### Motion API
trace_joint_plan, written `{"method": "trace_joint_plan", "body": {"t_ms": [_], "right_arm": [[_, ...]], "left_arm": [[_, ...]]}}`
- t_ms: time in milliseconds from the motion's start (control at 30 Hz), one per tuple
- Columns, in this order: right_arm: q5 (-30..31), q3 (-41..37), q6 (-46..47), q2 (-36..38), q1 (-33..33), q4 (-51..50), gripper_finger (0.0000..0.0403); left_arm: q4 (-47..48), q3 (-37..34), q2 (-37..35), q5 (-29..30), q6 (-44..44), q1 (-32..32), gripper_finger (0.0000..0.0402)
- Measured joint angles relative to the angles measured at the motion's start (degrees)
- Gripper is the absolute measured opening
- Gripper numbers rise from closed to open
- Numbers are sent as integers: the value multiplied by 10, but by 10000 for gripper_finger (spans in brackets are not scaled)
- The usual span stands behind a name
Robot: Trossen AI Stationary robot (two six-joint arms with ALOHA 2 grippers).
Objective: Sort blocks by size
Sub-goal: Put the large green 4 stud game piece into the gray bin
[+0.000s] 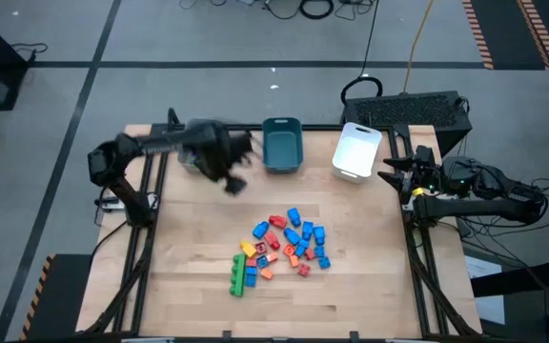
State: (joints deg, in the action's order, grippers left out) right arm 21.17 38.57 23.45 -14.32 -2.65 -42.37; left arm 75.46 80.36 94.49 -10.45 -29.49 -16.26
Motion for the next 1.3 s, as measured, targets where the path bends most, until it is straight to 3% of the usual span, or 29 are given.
{"method": "trace_joint_plan", "body": {"t_ms": [133,267,433,733,867,1300], "right_arm": [[0,0,-5,0,0,0,238],[-1,0,-2,0,0,0,238],[-3,0,17,0,0,0,238],[-5,0,9,0,0,1,238],[-5,0,9,0,0,1,238],[-5,0,31,0,0,1,238]], "left_arm": [[-4,0,0,25,-56,138,306],[-48,0,0,33,-243,222,306],[-102,0,2,78,-510,292,306],[-137,0,62,79,-720,391,306],[-161,0,90,79,-768,419,306],[-221,-2,201,69,-795,464,305]]}}
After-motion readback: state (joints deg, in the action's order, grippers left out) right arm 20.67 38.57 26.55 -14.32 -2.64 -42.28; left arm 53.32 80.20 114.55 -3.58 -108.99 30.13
